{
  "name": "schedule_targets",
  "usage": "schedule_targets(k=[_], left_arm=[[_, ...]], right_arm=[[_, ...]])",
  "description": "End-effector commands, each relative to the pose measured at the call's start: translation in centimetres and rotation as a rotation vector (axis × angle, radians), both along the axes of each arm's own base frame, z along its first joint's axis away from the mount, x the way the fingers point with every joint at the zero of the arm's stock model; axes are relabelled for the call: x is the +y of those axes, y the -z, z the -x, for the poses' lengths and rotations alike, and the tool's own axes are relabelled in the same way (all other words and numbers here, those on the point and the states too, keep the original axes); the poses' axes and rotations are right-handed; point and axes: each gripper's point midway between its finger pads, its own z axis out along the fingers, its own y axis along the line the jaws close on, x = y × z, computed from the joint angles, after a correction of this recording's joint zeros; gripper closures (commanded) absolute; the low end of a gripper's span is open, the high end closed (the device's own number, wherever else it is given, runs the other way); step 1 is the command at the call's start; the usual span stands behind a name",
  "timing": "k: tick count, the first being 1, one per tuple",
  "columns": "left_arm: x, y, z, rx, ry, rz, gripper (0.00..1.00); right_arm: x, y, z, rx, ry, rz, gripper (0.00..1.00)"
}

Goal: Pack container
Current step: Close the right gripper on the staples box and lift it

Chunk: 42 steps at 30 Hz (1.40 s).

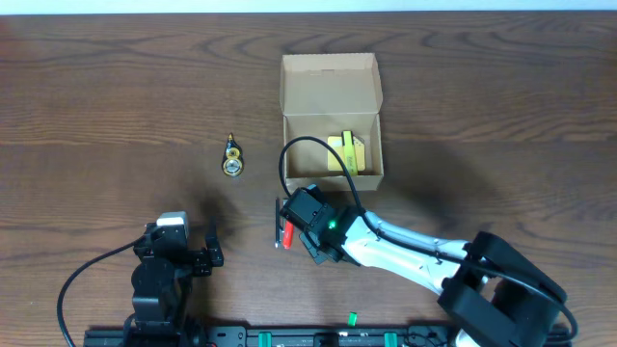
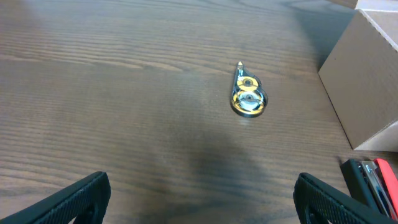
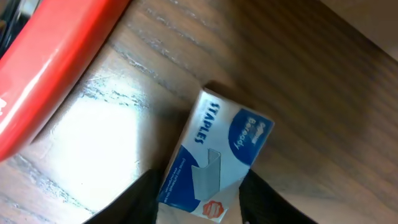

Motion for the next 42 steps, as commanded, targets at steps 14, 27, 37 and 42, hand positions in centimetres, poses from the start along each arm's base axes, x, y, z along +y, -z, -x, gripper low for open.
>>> schedule_targets(k=[14, 27, 37, 42], left_arm=[[0.1, 0.5, 0.0, 0.007, 0.001, -0.017, 0.05], [0.1, 0.5, 0.0, 0.007, 0.001, -0.017, 0.05], [0.1, 0.5, 0.0, 0.007, 0.001, -0.017, 0.05], [0.1, 0.5, 0.0, 0.007, 0.001, -0.017, 0.05]], right_arm=[[-0.9, 0.9, 0.8, 0.034, -0.003, 0.049, 0.86], [0.1, -4.1, -0.4, -0.036, 0.002, -0.006, 0.94], [0.1, -8.4, -0.4, -0.098, 0.004, -0.095, 0.93], [0.5, -11.7, -2.0, -0.201, 0.033, -0.141, 0.85]])
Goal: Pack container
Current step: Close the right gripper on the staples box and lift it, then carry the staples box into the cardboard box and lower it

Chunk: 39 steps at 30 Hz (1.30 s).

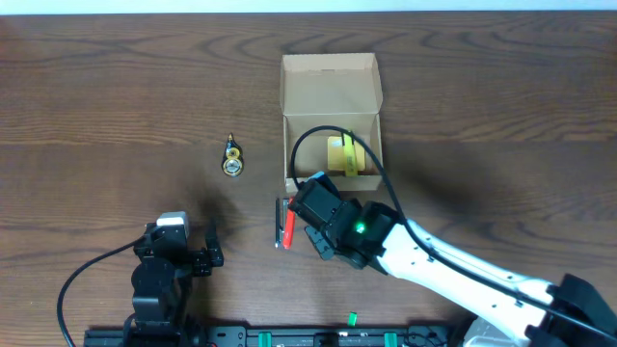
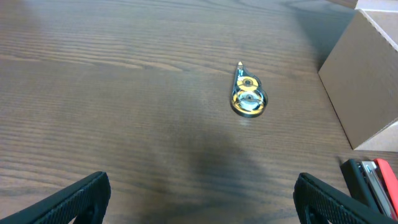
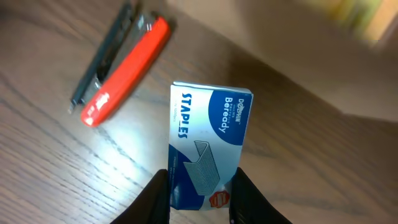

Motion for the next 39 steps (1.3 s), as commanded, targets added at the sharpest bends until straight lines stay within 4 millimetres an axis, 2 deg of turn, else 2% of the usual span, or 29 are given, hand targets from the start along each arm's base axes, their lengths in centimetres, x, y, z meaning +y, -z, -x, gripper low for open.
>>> schedule_targets(k=[1, 5, 8, 15, 18, 20, 25, 31, 34, 37, 39], left_arm=[[0.1, 0.5, 0.0, 0.007, 0.001, -0.017, 0.05], [0.1, 0.5, 0.0, 0.007, 0.001, -0.017, 0.05], [0.1, 0.5, 0.0, 0.007, 0.001, -0.017, 0.05], [0.1, 0.5, 0.0, 0.007, 0.001, -0.017, 0.05], [0.1, 0.5, 0.0, 0.007, 0.001, -0.017, 0.05], [0.1, 0.5, 0.0, 0.007, 0.001, -0.017, 0.05], [0.1, 0.5, 0.0, 0.007, 0.001, -0.017, 0.05], [0.1, 0.5, 0.0, 0.007, 0.001, -0.017, 0.05], [0.1, 0.5, 0.0, 0.007, 0.001, -0.017, 0.05], [0.1, 0.5, 0.0, 0.007, 0.001, -0.017, 0.05], [0.1, 0.5, 0.0, 0.007, 0.001, -0.017, 0.05]], right_arm=[[0.7, -3.5, -2.2, -0.121, 0.042, -0.036, 0.84], [0.3, -6.1, -5.4, -0.244, 0.119, -0.055, 0.84], [-1.0, -6.9, -7.7, -0.291, 0.194, -0.068, 0.86], [-5.0, -6.8, -12.7, -0.327, 0.337, -0.076, 0.89], [-5.7, -5.9, -14.0, -0.309, 0.356, -0.085, 0.90], [-6.0, -4.5, -14.7, -0.281, 0.364, -0.082, 0.90], [-5.7, -1.2, -15.3, -0.221, 0.356, -0.054, 0.90], [-5.7, 2.5, -15.0, -0.144, 0.346, 0.003, 0.90], [-5.7, 3.3, -14.9, -0.127, 0.344, 0.014, 0.91], [-5.6, 3.3, -14.9, -0.129, 0.344, 0.012, 0.91], [-5.7, 3.3, -14.9, -0.129, 0.344, 0.013, 0.86]])
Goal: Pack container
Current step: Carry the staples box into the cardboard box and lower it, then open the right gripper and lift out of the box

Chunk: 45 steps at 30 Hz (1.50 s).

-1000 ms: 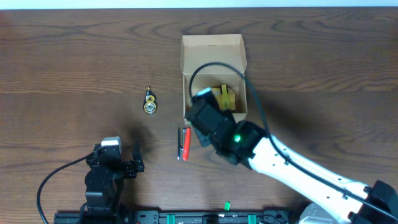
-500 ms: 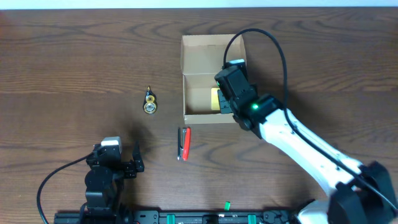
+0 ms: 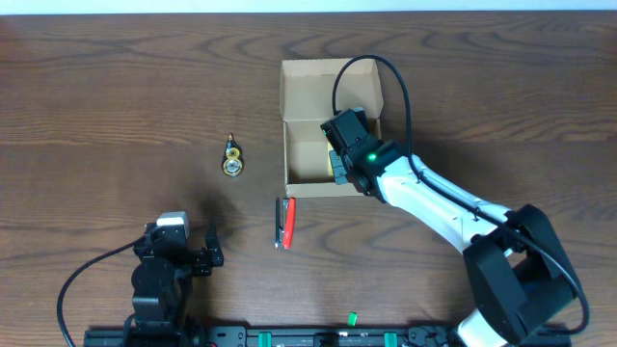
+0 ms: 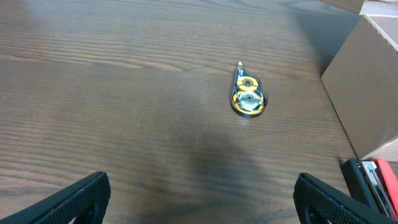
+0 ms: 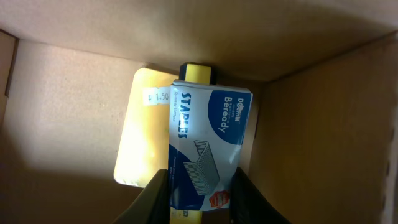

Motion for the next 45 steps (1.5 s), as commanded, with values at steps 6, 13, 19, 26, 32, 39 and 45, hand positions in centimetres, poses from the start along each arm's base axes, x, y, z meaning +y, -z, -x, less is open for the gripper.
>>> schedule_targets(k=[6, 13, 19, 26, 32, 39, 45], left_arm=[[0.1, 0.5, 0.0, 0.007, 0.001, -0.017, 0.05], [0.1, 0.5, 0.0, 0.007, 0.001, -0.017, 0.05], [0.1, 0.5, 0.0, 0.007, 0.001, -0.017, 0.05], [0.1, 0.5, 0.0, 0.007, 0.001, -0.017, 0.05], [0.1, 0.5, 0.0, 0.007, 0.001, -0.017, 0.05], [0.1, 0.5, 0.0, 0.007, 0.001, -0.017, 0.05], [0.1, 0.5, 0.0, 0.007, 0.002, -0.017, 0.05]], right_arm=[[0.4, -0.6, -1.1, -0.034, -0.005, -0.014, 0.62], [1.3, -2.0, -2.5, -0.093, -0.021, -0.043, 0.59], [2.4, -5.7, -4.2, -0.143, -0.056, -0.042, 0.59], [2.3, -9.4, -3.2, -0.089, -0.071, -0.007, 0.60], [2.8, -13.4, -0.6, -0.109, -0.114, -0.025, 0.17], [-0.7, -18.6, 4.5, -0.112, -0.068, -0.062, 0.01], [-4.1, -19.0, 8.0, -0.101, -0.051, -0.040, 0.01]])
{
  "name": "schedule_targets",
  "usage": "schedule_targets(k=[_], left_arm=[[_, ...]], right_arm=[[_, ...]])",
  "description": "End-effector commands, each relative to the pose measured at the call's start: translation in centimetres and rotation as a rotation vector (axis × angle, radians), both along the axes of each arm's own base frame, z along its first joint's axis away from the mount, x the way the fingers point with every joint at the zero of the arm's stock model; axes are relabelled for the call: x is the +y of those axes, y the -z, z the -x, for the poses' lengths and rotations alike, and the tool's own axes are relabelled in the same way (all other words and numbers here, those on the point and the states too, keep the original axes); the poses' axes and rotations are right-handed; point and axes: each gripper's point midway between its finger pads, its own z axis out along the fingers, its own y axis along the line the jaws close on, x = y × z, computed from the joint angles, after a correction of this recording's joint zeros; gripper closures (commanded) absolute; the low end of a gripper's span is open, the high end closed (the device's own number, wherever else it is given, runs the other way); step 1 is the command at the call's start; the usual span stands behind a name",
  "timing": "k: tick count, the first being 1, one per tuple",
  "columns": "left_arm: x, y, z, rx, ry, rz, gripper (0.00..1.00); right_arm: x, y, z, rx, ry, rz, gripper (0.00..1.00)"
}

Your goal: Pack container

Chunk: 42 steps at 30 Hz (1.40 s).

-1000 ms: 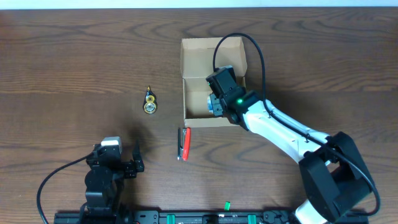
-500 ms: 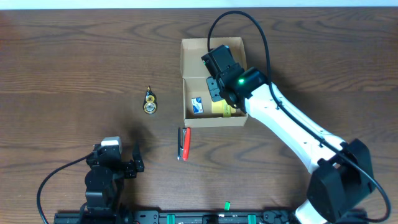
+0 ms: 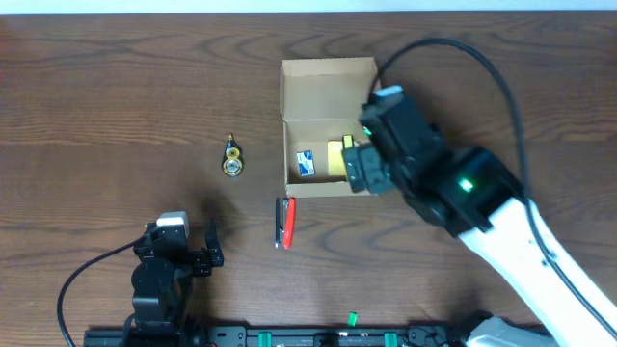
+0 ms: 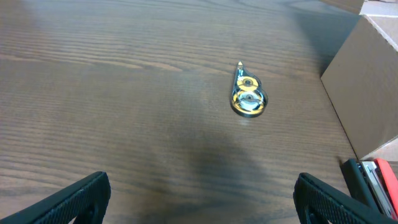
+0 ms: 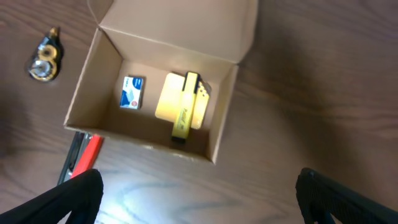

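Observation:
The open cardboard box [image 3: 328, 89] stands at mid-table. The blue staples box [image 3: 306, 164] lies on its floor at the left, next to a yellow item [image 3: 339, 157]; the right wrist view shows the staples box [image 5: 132, 92] and the yellow item [image 5: 180, 102] in the box [image 5: 174, 51] too. My right gripper [image 5: 199, 199] hangs open and empty high over the box's near right corner. A red-and-black stapler [image 3: 285, 223] lies in front of the box. A yellow-and-black correction tape [image 3: 232, 159] lies to the box's left. My left gripper [image 4: 202, 196] is open, low over bare wood.
The right arm [image 3: 482, 202] reaches across the right half of the table. The left arm [image 3: 164, 265] sits at the near left edge. In the left wrist view the correction tape [image 4: 248, 99] lies ahead and the box wall [image 4: 367, 87] stands at the right.
My right gripper has let go of the staples box, which now lies on the box floor at the left. The gripper stands open, higher and nearer than before. The left arm is unchanged.
My right gripper was closing round the staples box on the table beside the red stapler. Then it held the box lifted above the table, then inside the cardboard box over the yellow item. Now the staples box lies in the container and the gripper is open above.

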Motion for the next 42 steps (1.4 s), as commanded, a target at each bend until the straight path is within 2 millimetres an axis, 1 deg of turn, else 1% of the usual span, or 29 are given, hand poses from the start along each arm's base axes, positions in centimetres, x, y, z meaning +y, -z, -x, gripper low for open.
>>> schedule_targets(k=[1, 5, 10, 14, 17, 19, 25, 28, 32, 35, 37, 39, 42], left_arm=[[0.1, 0.5, 0.0, 0.007, 0.001, -0.017, 0.05], [0.1, 0.5, 0.0, 0.007, 0.001, -0.017, 0.05], [0.1, 0.5, 0.0, 0.007, 0.001, -0.017, 0.05], [0.1, 0.5, 0.0, 0.007, 0.001, -0.017, 0.05], [0.1, 0.5, 0.0, 0.007, 0.001, -0.017, 0.05], [0.1, 0.5, 0.0, 0.007, 0.001, -0.017, 0.05], [0.1, 0.5, 0.0, 0.007, 0.001, -0.017, 0.05], [0.1, 0.5, 0.0, 0.007, 0.001, -0.017, 0.05], [0.1, 0.5, 0.0, 0.007, 0.001, -0.017, 0.05], [0.1, 0.5, 0.0, 0.007, 0.001, -0.017, 0.05], [0.1, 0.5, 0.0, 0.007, 0.001, -0.017, 0.05], [0.1, 0.5, 0.0, 0.007, 0.001, -0.017, 0.05], [0.1, 0.5, 0.0, 0.007, 0.001, -0.017, 0.05]], right_arm=[[-2.0, 1.4, 1.6, 0.021, 0.050, 0.015, 0.01], [-4.2, 3.9, 4.3, 0.040, 0.106, -0.007, 0.01], [-6.5, 5.1, 6.5, 0.013, 0.215, -0.077, 0.01], [-7.5, 6.2, 7.9, 0.011, 0.257, -0.114, 0.01], [-8.6, 7.8, 9.0, 0.032, 0.290, -0.102, 0.01], [-8.8, 8.6, 9.4, 0.057, 0.302, -0.097, 0.01], [-8.4, 9.3, 9.7, 0.094, 0.291, -0.090, 0.01], [-8.5, 9.9, 10.3, 0.132, 0.285, -0.077, 0.01], [-8.3, 9.8, 10.1, 0.128, 0.283, -0.084, 0.01], [-9.1, 9.4, 9.9, 0.088, 0.301, -0.063, 0.01], [-10.3, 9.5, 9.8, 0.038, 0.335, -0.058, 0.01], [-11.0, 10.4, 9.8, 0.002, 0.349, -0.077, 0.01], [-11.5, 11.5, 9.4, -0.062, 0.337, -0.110, 0.01]])
